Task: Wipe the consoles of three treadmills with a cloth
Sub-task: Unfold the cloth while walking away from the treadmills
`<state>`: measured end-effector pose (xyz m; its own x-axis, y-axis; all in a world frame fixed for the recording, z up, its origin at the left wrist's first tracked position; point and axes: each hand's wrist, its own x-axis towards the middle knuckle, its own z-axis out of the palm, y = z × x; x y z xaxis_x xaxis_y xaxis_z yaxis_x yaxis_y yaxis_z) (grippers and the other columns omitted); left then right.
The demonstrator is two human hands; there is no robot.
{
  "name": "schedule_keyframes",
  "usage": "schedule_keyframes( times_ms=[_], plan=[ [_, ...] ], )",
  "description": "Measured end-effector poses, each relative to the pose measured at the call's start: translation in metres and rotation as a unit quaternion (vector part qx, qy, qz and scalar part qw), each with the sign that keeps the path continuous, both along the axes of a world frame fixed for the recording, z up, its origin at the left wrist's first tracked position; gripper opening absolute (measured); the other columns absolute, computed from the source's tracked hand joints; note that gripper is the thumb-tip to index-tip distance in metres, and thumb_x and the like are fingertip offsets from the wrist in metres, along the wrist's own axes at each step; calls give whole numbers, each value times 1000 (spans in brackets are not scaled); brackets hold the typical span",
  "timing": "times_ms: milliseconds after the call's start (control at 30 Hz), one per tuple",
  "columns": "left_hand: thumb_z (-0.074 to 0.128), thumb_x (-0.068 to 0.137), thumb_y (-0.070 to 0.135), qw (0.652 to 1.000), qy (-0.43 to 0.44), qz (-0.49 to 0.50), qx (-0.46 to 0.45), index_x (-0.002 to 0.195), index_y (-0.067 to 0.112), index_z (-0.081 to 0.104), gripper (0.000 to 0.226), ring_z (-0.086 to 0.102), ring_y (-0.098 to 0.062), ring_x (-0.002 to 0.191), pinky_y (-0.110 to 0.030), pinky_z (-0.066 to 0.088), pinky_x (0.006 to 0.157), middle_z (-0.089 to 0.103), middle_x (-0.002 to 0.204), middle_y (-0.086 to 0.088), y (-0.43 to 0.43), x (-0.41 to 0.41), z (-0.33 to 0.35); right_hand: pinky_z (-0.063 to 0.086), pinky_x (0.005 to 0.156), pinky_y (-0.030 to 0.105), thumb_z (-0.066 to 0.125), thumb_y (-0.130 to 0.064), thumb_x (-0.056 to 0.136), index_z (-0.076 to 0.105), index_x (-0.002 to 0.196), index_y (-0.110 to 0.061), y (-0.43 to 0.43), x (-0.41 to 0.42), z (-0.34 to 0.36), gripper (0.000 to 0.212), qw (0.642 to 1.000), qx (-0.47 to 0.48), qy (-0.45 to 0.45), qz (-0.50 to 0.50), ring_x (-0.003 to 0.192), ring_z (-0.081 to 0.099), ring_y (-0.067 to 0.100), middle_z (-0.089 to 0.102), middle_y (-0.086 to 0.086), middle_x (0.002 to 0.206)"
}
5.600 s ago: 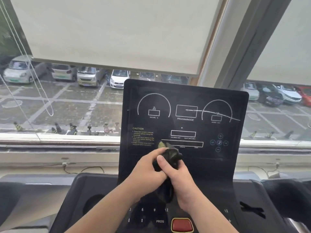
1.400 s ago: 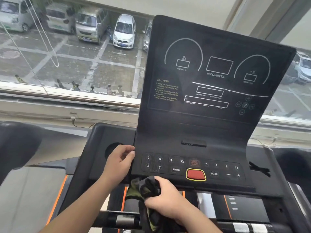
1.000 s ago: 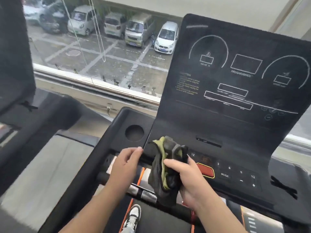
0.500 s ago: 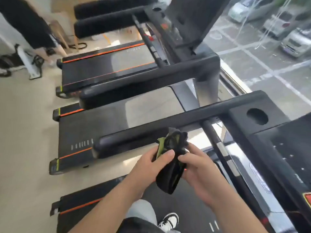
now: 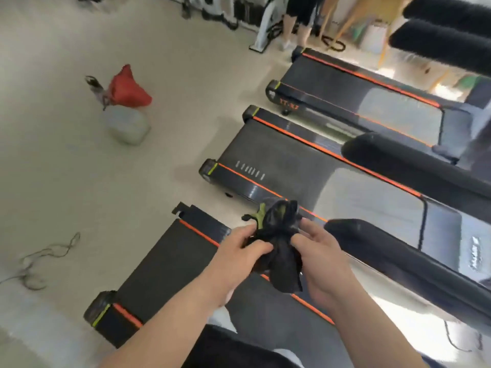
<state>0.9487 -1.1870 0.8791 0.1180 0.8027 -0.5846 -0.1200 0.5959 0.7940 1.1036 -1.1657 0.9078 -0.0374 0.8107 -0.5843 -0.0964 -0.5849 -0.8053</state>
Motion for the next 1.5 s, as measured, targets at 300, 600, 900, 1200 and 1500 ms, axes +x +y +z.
schedule_keyframes(
  times_ms=[300, 600, 900, 1200, 1500],
  plan=[
    [73, 91, 17, 988, 32, 150, -17, 105, 22, 77, 15, 77, -17, 94, -31, 62, 78, 80, 100, -2, 30, -148, -5, 64, 76, 39, 56, 17, 93, 70, 118, -4, 74, -160, -4, 35, 978, 22, -1, 208, 94, 77, 30, 78, 18, 107],
    [72, 93, 13, 939, -8, 334, -81, 110, 12, 76, 17, 76, -31, 101, -53, 58, 97, 80, 103, -11, 50, -213, -28, 59, 72, 42, 53, -3, 95, 73, 99, -6, 141, -220, -20, 21, 976, -78, -53, 196, 74, 70, 27, 75, 15, 86],
    [58, 96, -4, 869, -143, 462, -108, 131, 2, 60, 35, 67, -37, 121, -62, 45, 111, 70, 129, -21, 19, -269, -79, 53, 79, 42, 51, -12, 98, 73, 100, -17, 210, -271, -3, 23, 956, -36, -91, 276, 89, 67, 30, 74, 14, 97],
    [83, 86, 38, 852, -111, 492, -143, 127, 14, 71, 50, 73, -27, 111, -45, 56, 101, 78, 115, -7, 40, -363, -87, 62, 88, 46, 77, -38, 91, 77, 104, -20, 236, -408, -22, 22, 913, -23, -102, 395, 94, 76, 24, 81, 3, 98],
    [79, 83, 2, 834, -92, 535, -101, 123, 12, 68, 43, 73, -32, 108, -39, 59, 78, 76, 117, -13, 53, -557, -101, 57, 99, 51, 68, -33, 99, 77, 105, -25, 274, -597, -54, 13, 906, -20, -134, 401, 106, 72, 27, 79, 3, 107]
  ],
)
